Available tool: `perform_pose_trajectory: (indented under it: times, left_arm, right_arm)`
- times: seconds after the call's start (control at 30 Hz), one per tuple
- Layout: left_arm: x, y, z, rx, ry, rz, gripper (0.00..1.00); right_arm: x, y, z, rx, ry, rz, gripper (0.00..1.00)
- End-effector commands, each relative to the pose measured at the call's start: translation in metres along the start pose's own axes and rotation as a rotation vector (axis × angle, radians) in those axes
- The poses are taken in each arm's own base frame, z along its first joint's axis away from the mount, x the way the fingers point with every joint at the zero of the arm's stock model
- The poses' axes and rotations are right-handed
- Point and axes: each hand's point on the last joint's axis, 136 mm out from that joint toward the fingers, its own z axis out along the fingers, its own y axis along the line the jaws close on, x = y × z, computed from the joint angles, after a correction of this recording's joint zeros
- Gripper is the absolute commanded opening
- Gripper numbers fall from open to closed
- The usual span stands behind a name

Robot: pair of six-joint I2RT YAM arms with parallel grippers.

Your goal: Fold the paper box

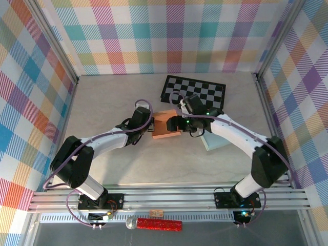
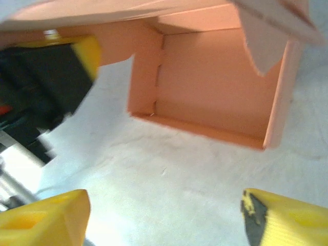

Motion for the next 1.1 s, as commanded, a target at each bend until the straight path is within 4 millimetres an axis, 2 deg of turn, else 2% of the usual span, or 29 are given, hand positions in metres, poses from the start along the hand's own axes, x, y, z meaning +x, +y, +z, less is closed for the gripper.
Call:
perform_pose_trajectory:
  times: [0.0, 0.1, 0.17, 0.23, 0.33, 0.43, 0.6, 0.77, 1.07]
  left_arm:
    - [-0.003, -0.002, 0.005, -0.004, -0.009, 0.025, 0.0]
    - [-0.005, -0.004, 0.006, 0.001, -0.012, 0.031, 0.0]
    - [-0.006, -0.006, 0.007, 0.007, -0.012, 0.037, 0.0]
    - [-0.008, -0.008, 0.007, 0.012, -0.013, 0.04, 0.0]
    - [-0.007, -0.01, 0.007, 0.014, -0.012, 0.047, 0.0]
    - [-0.007, -0.011, 0.007, 0.021, -0.012, 0.049, 0.0]
    - [-0.006, -0.01, 0.005, 0.017, -0.012, 0.055, 0.0]
    - [-0.006, -0.01, 0.004, 0.018, -0.013, 0.065, 0.0]
    - [-0.006, -0.014, 0.005, 0.024, -0.006, 0.096, 0.0]
  right_arm:
    - [0.013, 0.017, -0.037, -0.053, 0.058, 0.135, 0.82]
    - [0.005, 0.021, -0.06, -0.083, 0.034, 0.211, 0.84]
    - [-0.008, 0.019, -0.073, -0.098, 0.011, 0.273, 0.84]
    - [-0.028, 0.009, -0.084, -0.099, -0.01, 0.357, 0.83]
    - [-0.057, -0.011, -0.087, -0.1, -0.001, 0.484, 0.8]
    - [-0.08, -0.03, -0.074, -0.112, 0.037, 0.593, 0.76]
    - [-0.094, -0.044, -0.032, -0.131, 0.206, 0.685, 0.66]
    - [-0.093, -0.054, -0.002, -0.113, 0.312, 0.717, 0.57]
    - [-0.075, -0.049, 0.032, -0.146, 0.393, 0.731, 0.54]
